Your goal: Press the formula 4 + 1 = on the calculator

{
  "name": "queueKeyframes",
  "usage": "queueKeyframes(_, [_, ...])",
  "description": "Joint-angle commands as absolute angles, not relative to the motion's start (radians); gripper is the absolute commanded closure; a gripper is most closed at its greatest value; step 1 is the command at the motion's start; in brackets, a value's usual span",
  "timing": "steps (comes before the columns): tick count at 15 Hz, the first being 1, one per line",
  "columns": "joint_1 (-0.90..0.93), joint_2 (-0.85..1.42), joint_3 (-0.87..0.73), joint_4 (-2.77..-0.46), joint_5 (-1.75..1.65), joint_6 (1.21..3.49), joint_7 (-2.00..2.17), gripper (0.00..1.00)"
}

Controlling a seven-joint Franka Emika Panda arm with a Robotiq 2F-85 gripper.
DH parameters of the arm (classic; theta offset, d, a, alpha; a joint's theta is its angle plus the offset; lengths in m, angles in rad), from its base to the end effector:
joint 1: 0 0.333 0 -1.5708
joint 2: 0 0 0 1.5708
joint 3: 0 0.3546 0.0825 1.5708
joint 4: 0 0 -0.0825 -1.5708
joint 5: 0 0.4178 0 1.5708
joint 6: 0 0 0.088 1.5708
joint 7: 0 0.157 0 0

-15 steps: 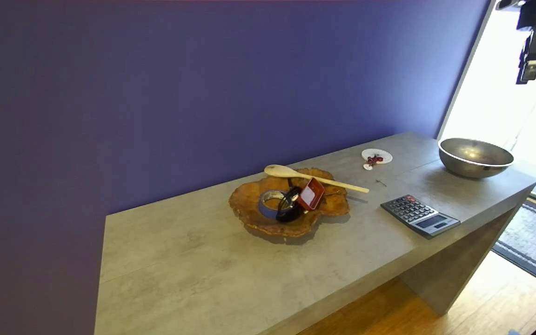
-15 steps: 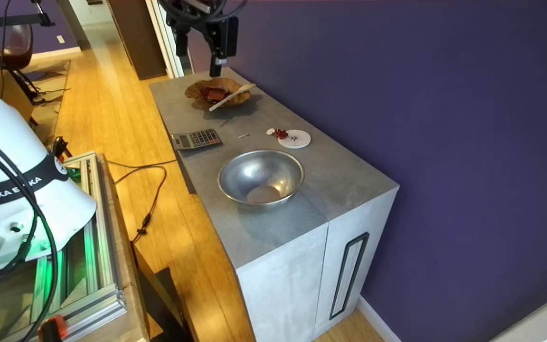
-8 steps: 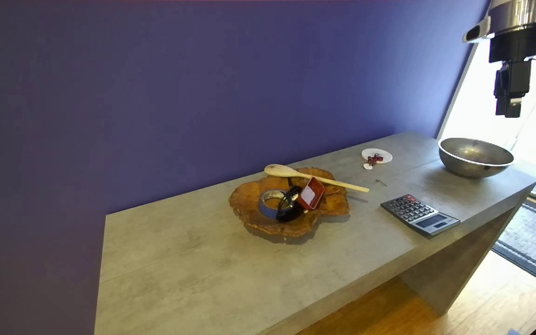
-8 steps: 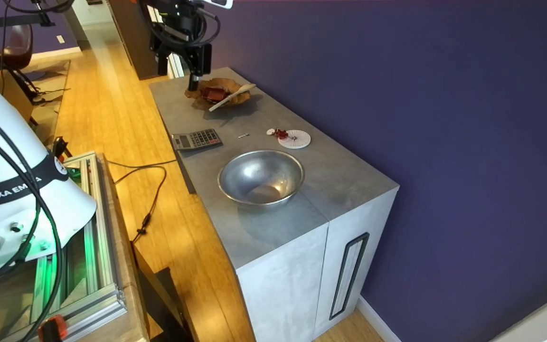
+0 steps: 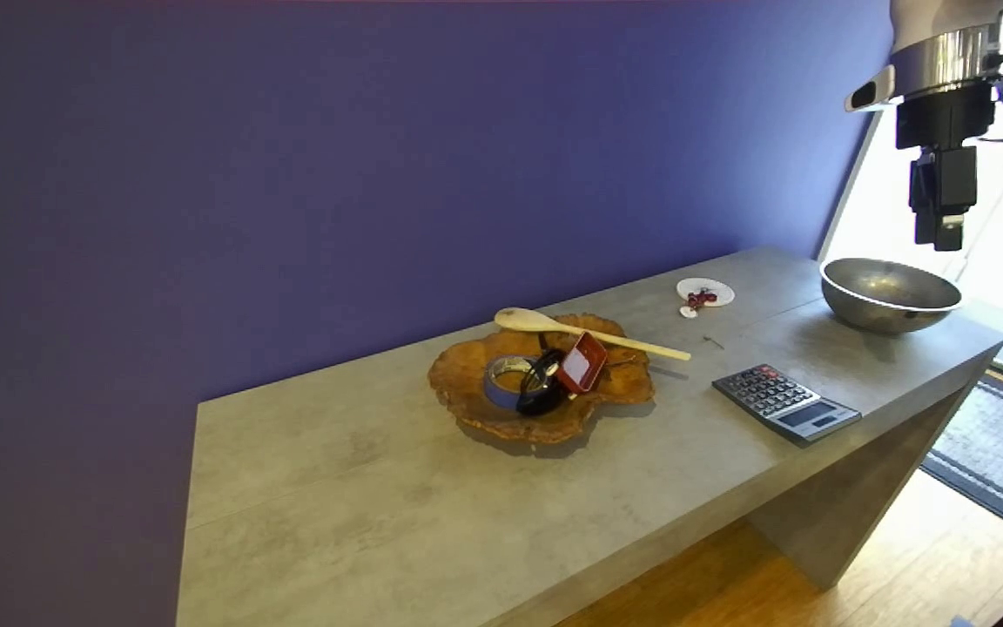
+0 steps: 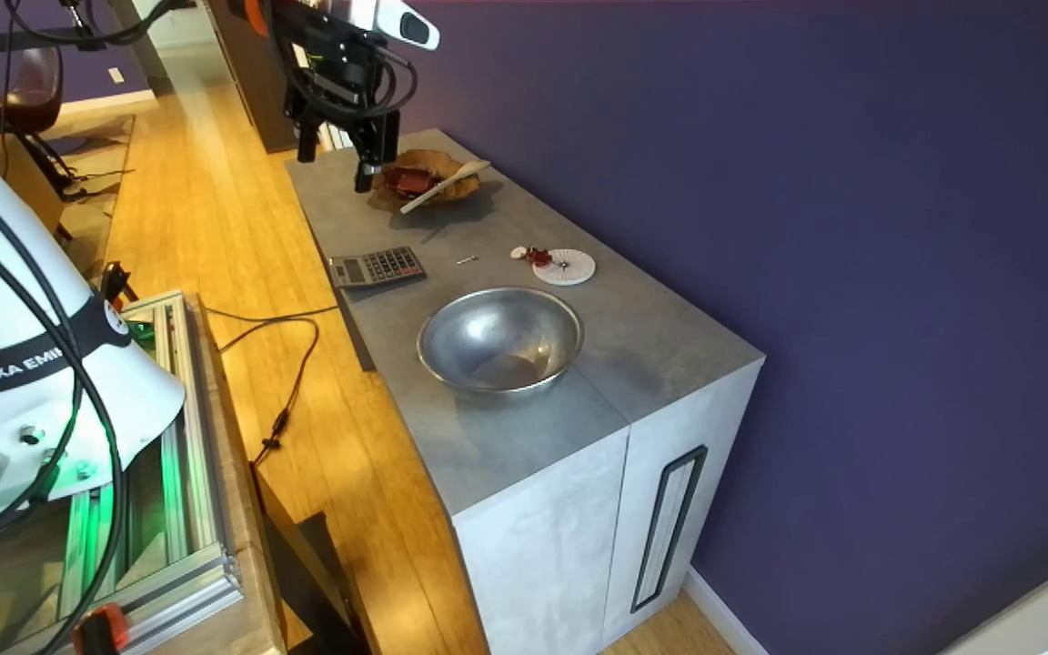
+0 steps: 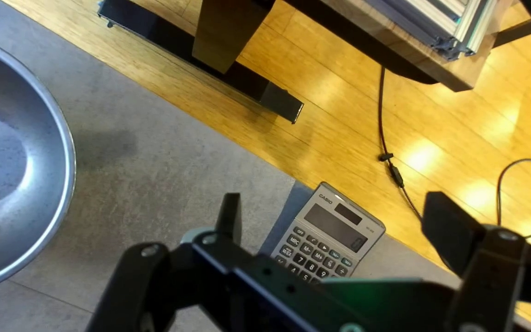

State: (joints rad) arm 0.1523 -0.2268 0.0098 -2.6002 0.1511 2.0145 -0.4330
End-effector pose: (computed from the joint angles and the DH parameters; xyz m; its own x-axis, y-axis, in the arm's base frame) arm 0.3709 0.0763 0.2768 0.8231 0.4947 -0.2788 0.4383 -0.8657 -0.2417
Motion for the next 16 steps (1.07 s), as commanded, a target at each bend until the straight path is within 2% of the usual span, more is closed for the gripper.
queueKeyframes(1, [0.167,-0.235,0.040,-2.613,0.190,2.045,-0.407,0.00])
queueKeyframes(5, [0.215,-0.225,0.120,-2.632,0.243,2.150,-0.307,0.00])
queueKeyframes(11, [0.281,-0.136,0.213,-2.688,0.274,2.492,-0.161,0.00])
queueKeyframes(12, [0.267,-0.170,0.200,-2.669,0.238,2.401,-0.174,0.00])
queueKeyframes(16, [0.269,-0.154,0.202,-2.669,0.239,2.419,-0.172,0.00])
